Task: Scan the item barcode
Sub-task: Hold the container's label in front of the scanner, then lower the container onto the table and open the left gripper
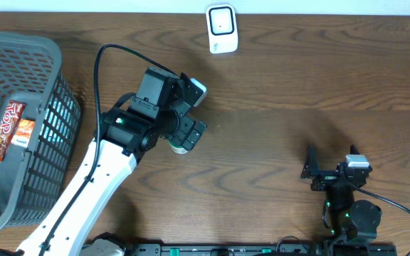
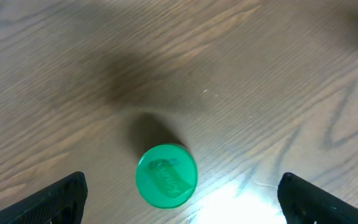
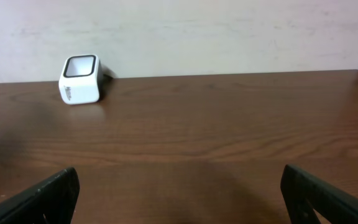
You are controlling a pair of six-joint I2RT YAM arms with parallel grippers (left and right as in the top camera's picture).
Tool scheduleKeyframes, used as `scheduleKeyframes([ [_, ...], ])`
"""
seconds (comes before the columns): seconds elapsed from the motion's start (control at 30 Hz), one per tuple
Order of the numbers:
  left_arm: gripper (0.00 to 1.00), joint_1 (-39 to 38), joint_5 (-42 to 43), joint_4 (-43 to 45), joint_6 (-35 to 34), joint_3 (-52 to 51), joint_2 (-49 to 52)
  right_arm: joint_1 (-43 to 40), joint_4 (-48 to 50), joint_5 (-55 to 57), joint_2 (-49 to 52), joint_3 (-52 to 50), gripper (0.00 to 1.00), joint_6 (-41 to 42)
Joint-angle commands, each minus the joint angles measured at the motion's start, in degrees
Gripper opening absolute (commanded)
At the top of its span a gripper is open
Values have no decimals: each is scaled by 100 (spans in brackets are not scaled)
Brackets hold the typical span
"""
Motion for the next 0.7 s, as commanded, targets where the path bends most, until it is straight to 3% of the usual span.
scheduleKeyframes([
  [0.0, 98, -2, -391, -22, -31, 107, -13, -50, -57, 13, -11, 24, 99, 15],
  [0.27, 98, 35, -1443, 68, -44, 107, -13, -50, -57, 13, -11, 24, 99, 15],
  [0.4, 98, 293, -2002, 393, -660, 107, -13, -50, -57, 13, -11, 24, 99, 15],
  [0.67, 98, 1141, -1998, 612, -1316, 107, -13, -50, -57, 13, -11, 24, 99, 15],
])
